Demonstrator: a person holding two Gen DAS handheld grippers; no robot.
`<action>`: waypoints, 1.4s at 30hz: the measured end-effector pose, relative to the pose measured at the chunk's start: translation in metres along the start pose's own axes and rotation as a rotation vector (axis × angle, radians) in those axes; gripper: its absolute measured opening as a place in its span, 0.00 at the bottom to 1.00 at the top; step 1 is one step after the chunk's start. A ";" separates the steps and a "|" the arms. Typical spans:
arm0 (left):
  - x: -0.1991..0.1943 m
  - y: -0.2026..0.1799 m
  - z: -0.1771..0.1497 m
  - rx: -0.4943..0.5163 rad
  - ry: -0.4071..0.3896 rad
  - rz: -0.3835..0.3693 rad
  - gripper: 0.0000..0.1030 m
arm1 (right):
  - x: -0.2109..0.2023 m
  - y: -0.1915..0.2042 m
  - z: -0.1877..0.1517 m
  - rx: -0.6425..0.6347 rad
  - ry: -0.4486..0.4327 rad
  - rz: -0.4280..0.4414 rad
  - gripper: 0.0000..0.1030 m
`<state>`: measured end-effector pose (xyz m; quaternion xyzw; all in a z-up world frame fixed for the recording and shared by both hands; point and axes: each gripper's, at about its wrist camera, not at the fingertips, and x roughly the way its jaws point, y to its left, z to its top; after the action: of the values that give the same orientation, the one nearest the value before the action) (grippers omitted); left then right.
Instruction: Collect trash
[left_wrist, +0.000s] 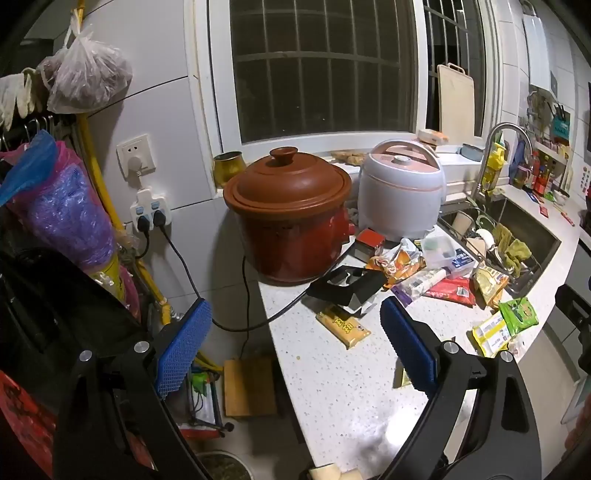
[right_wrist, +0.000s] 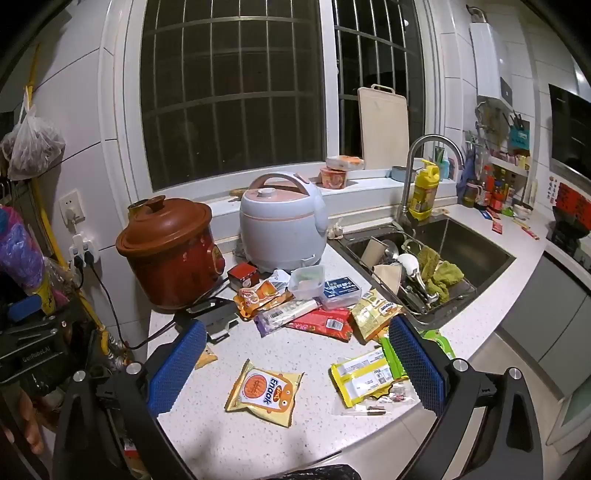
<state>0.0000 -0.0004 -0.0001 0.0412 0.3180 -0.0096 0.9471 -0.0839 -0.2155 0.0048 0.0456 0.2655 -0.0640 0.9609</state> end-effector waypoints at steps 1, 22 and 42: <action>0.000 0.000 0.000 0.000 0.003 -0.002 0.88 | 0.000 -0.001 0.000 0.008 0.002 0.003 0.95; 0.000 0.000 0.000 -0.005 0.001 -0.006 0.88 | 0.001 0.000 -0.001 0.006 -0.002 0.003 0.95; 0.000 0.000 0.000 -0.004 0.001 -0.006 0.88 | 0.002 0.001 -0.001 0.007 -0.002 0.003 0.95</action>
<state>0.0003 -0.0005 -0.0004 0.0381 0.3186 -0.0117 0.9470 -0.0825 -0.2150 0.0034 0.0492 0.2642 -0.0637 0.9611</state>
